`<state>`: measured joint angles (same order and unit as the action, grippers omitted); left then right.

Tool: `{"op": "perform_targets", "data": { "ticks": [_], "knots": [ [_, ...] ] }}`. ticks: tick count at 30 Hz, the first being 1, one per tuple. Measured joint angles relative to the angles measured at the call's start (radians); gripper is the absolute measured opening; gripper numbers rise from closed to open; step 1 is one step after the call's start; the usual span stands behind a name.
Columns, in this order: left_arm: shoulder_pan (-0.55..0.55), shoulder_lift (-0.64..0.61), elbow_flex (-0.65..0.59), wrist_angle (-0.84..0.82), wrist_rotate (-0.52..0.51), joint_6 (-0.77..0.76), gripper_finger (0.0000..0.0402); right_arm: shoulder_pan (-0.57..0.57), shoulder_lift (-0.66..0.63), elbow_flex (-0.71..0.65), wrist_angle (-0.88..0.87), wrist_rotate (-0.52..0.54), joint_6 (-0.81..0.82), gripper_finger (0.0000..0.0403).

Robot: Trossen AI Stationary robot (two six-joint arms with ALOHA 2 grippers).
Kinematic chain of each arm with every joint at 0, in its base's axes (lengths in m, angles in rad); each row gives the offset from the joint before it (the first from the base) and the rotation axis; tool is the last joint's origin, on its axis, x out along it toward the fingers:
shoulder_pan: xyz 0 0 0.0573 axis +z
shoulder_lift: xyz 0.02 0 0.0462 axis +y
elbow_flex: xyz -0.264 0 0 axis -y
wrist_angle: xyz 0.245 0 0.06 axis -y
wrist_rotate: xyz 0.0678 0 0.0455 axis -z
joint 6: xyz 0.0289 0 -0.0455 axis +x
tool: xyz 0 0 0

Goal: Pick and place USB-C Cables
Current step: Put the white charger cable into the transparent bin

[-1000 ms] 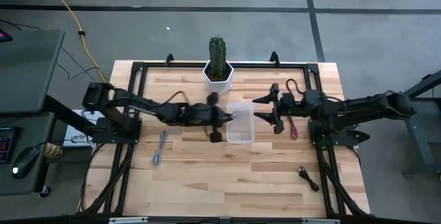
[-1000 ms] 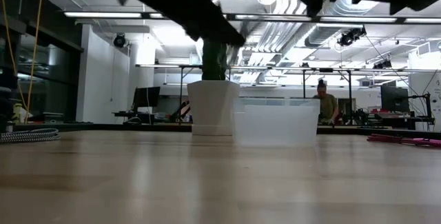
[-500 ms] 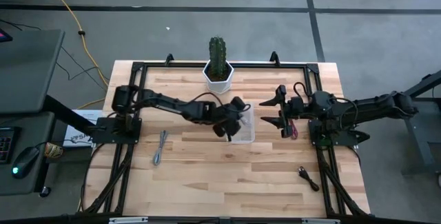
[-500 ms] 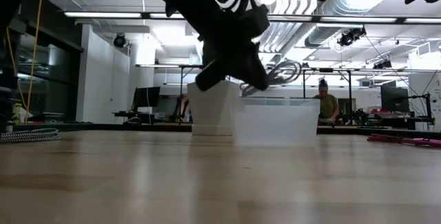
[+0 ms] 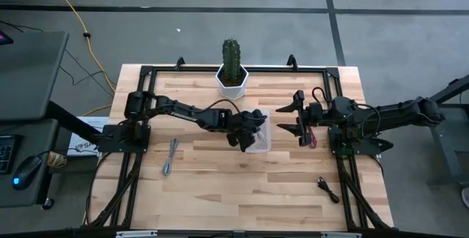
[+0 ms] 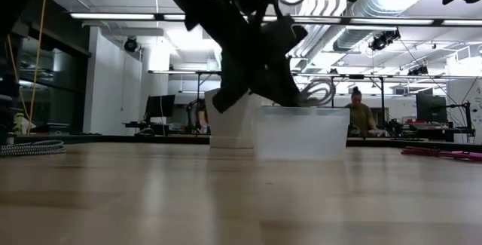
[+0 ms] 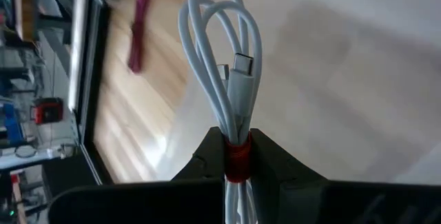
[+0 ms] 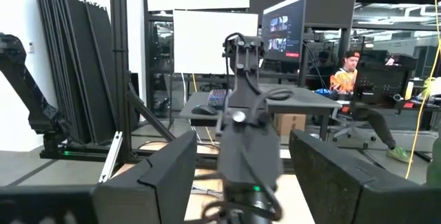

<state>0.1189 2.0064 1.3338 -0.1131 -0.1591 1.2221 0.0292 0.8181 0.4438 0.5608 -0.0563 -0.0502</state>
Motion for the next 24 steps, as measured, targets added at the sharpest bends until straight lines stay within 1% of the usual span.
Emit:
{"op": "perform_targets", "data": {
  "ticks": [6,13,19,24],
  "knots": [
    [0.005,0.019,-0.001,-0.013,0.002,-0.019,0.0008,0.000,0.001,0.000,-0.005,0.000,0.000,0.0225],
    [0.006,0.019,-0.001,-0.019,0.019,-0.105,0.0008,0.000,0.001,0.000,-0.005,0.000,0.008,0.0225],
    [0.001,0.019,-0.001,-0.059,0.021,-0.111,0.0021,0.000,0.001,0.000,-0.010,0.000,0.008,0.0225],
    [0.003,0.019,-0.001,-0.085,0.019,-0.111,0.0024,0.000,0.001,0.000,-0.012,0.000,0.007,0.0225]
  ]
}}
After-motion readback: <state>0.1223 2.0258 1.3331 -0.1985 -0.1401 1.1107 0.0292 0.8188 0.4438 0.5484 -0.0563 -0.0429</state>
